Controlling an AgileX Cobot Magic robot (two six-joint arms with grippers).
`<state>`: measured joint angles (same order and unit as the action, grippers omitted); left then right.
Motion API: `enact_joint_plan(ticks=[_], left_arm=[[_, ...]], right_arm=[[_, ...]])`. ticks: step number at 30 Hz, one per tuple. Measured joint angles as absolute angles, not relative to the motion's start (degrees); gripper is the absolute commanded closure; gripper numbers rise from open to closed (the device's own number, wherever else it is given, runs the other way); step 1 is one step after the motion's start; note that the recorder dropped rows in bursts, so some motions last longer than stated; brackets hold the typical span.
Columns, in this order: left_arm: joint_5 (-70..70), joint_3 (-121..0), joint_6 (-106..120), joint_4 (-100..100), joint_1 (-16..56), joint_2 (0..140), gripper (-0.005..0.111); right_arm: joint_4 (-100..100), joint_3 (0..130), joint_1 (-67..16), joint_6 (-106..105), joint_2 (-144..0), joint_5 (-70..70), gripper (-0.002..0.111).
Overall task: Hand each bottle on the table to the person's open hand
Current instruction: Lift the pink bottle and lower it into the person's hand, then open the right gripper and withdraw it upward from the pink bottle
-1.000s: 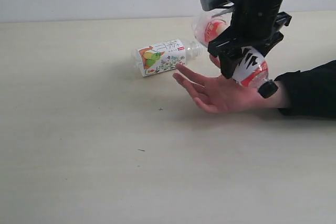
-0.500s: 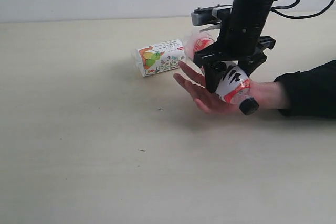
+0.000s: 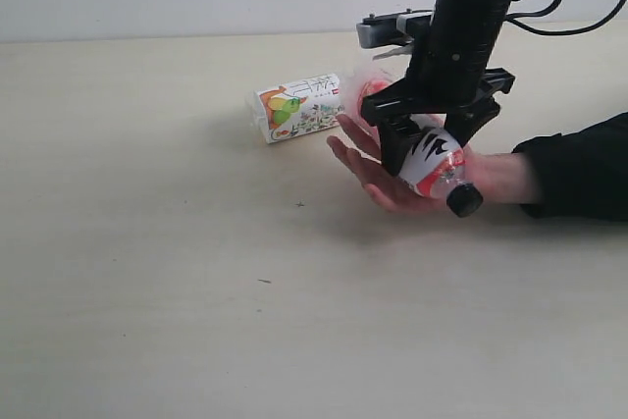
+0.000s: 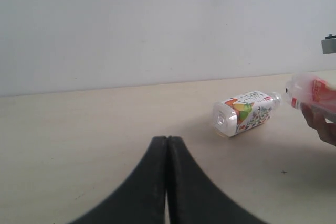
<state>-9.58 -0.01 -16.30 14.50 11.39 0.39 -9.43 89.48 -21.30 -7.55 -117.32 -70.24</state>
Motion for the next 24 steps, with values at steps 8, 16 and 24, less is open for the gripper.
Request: enact_joint_plan(ticks=[8,16,24], left_arm=[[-9.6,0.0,-16.3,14.5,11.4,0.4,0.107],[-9.6,0.0,-16.3,14.5,11.4,0.4,0.107],[-9.6,0.0,-16.3,14.5,11.4,0.4,0.107]], right_arm=[[-10.1,89.5,-21.3,-7.4,-117.3,-70.2,0.028],[-10.2,89.4,-21.3,-7.4,-116.9,-70.2,0.028],[-9.7,89.4,-21.3,-9.5,-110.3,-70.2,0.028]])
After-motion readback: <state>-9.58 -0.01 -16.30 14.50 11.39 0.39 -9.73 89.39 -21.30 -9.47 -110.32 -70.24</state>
